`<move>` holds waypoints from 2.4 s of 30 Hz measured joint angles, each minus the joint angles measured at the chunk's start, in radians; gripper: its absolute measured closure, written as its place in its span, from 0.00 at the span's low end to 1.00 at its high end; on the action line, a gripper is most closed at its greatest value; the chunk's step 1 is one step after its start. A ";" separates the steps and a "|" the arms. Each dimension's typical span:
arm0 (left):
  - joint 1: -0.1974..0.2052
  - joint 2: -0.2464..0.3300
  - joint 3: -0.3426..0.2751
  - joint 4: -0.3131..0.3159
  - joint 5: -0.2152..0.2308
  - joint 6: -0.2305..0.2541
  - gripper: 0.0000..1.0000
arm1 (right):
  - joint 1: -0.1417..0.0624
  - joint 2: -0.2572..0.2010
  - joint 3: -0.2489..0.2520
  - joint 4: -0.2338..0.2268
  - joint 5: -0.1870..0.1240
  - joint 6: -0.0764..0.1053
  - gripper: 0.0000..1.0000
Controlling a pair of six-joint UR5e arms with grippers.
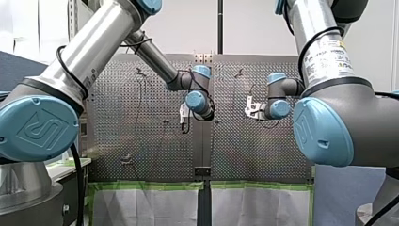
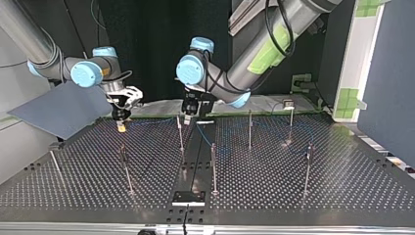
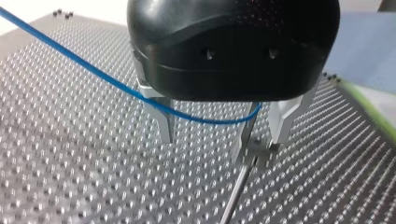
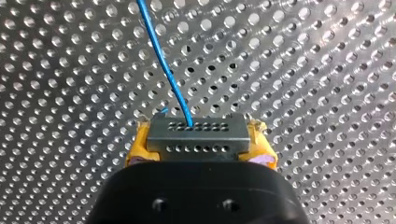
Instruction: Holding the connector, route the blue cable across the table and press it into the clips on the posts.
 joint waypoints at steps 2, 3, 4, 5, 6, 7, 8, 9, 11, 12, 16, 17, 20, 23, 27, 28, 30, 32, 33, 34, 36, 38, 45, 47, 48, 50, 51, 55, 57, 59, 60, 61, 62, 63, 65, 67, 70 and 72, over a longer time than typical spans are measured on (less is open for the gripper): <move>-0.009 0.016 -0.018 -0.015 0.002 0.007 0.00 | -0.003 -0.002 -0.003 0.004 0.000 -0.001 1.00; -0.015 0.024 -0.031 -0.022 0.002 0.010 0.00 | -0.005 -0.004 -0.004 0.008 0.000 -0.001 1.00; -0.020 0.028 -0.040 -0.027 0.001 0.012 0.00 | -0.006 -0.006 -0.005 0.012 0.000 -0.001 1.00; -0.026 0.031 -0.049 -0.030 0.001 0.012 0.00 | -0.007 -0.010 -0.006 0.015 0.000 -0.001 1.00; -0.034 0.033 -0.058 -0.032 0.000 0.011 0.00 | -0.009 -0.016 -0.007 0.018 0.000 -0.001 1.00; -0.041 0.035 -0.063 -0.033 -0.001 0.010 0.00 | -0.010 -0.023 -0.007 0.020 0.000 -0.001 1.00; -0.049 0.036 -0.067 -0.032 -0.003 0.007 0.00 | -0.011 -0.029 -0.007 0.021 0.000 0.000 1.00; -0.060 0.036 -0.070 -0.027 -0.009 0.001 0.00 | -0.013 -0.037 -0.008 0.022 0.000 0.001 1.00; -0.079 0.036 -0.071 -0.013 -0.022 -0.013 0.00 | -0.014 -0.047 -0.008 0.024 0.000 0.002 1.00; -0.092 0.036 -0.070 -0.002 -0.034 -0.025 0.00 | -0.014 -0.052 -0.008 0.026 -0.001 0.002 1.00; -0.135 0.033 -0.056 0.039 -0.072 -0.064 0.00 | -0.016 -0.058 -0.008 0.028 -0.001 0.000 1.00; -0.143 0.032 -0.050 0.048 -0.079 -0.072 0.00 | -0.017 -0.059 -0.008 0.028 -0.001 -0.001 1.00; -0.160 0.021 -0.024 0.078 -0.096 -0.093 0.00 | -0.017 -0.059 -0.007 0.032 -0.001 -0.002 1.00; -0.165 0.002 0.007 0.081 -0.112 -0.104 0.00 | -0.018 -0.059 -0.007 0.033 -0.001 -0.004 1.00; -0.163 -0.031 0.047 0.061 -0.139 -0.127 0.00 | -0.022 -0.060 -0.007 0.034 0.000 -0.009 1.00; -0.162 -0.040 0.057 0.054 -0.144 -0.130 0.00 | -0.022 -0.059 -0.007 0.034 0.000 -0.010 1.00; -0.162 -0.060 0.077 0.039 -0.154 -0.136 0.00 | -0.024 -0.059 -0.007 0.034 0.000 -0.011 1.00; -0.164 -0.078 0.095 0.034 -0.159 -0.138 0.00 | -0.025 -0.059 -0.007 0.033 0.000 -0.012 1.00; -0.168 -0.091 0.108 0.034 -0.163 -0.141 0.00 | -0.025 -0.059 -0.007 0.033 0.001 -0.012 1.00; -0.171 -0.100 0.118 0.035 -0.168 -0.143 0.00 | -0.025 -0.059 -0.007 0.033 0.001 -0.012 1.00; -0.177 -0.115 0.141 0.042 -0.184 -0.148 0.00 | -0.025 -0.059 -0.007 0.032 0.001 -0.013 1.00; -0.181 -0.122 0.158 0.047 -0.199 -0.151 0.00 | -0.026 -0.059 -0.007 0.032 0.002 -0.014 1.00; -0.189 -0.128 0.176 0.071 -0.247 -0.166 0.00 | -0.027 -0.059 -0.006 0.032 0.002 -0.016 1.00; -0.190 -0.130 0.177 0.076 -0.250 -0.172 0.00 | -0.028 -0.059 -0.006 0.031 0.002 -0.017 1.00; -0.191 -0.132 0.177 0.079 -0.250 -0.177 0.00 | -0.028 -0.059 -0.006 0.031 0.002 -0.017 1.00; -0.193 -0.137 0.178 0.082 -0.249 -0.182 0.00 | -0.028 -0.059 -0.006 0.031 0.002 -0.017 1.00; -0.196 -0.143 0.182 0.082 -0.248 -0.185 0.00 | -0.028 -0.059 -0.006 0.031 0.002 -0.017 1.00; -0.204 -0.172 0.205 0.072 -0.247 -0.189 0.00 | -0.028 -0.059 -0.006 0.031 0.002 -0.017 1.00; -0.205 -0.188 0.223 0.065 -0.248 -0.190 0.00 | -0.028 -0.059 -0.006 0.031 0.002 -0.018 1.00; -0.207 -0.201 0.238 0.061 -0.250 -0.193 0.00 | -0.028 -0.060 -0.006 0.031 0.002 -0.019 1.00; -0.209 -0.210 0.249 0.063 -0.256 -0.199 0.00 | -0.028 -0.059 -0.006 0.031 0.002 -0.021 1.00; -0.210 -0.218 0.256 0.067 -0.261 -0.204 0.00 | -0.028 -0.059 -0.007 0.032 0.002 -0.021 1.00; -0.211 -0.224 0.264 0.072 -0.266 -0.211 0.00 | -0.028 -0.059 -0.006 0.032 0.002 -0.021 1.00; -0.212 -0.231 0.276 0.080 -0.271 -0.220 0.00 | -0.028 -0.059 -0.006 0.032 0.002 -0.022 1.00; -0.212 -0.237 0.294 0.095 -0.279 -0.232 0.00 | -0.028 -0.059 -0.006 0.031 0.002 -0.022 1.00; -0.212 -0.241 0.312 0.109 -0.292 -0.240 0.00 | -0.028 -0.059 -0.006 0.031 0.002 -0.023 1.00; -0.212 -0.244 0.322 0.126 -0.305 -0.244 0.00 | -0.028 -0.059 -0.006 0.031 0.002 -0.024 1.00; -0.212 -0.251 0.330 0.128 -0.309 -0.245 0.00 | -0.028 -0.059 -0.006 0.031 0.002 -0.024 1.00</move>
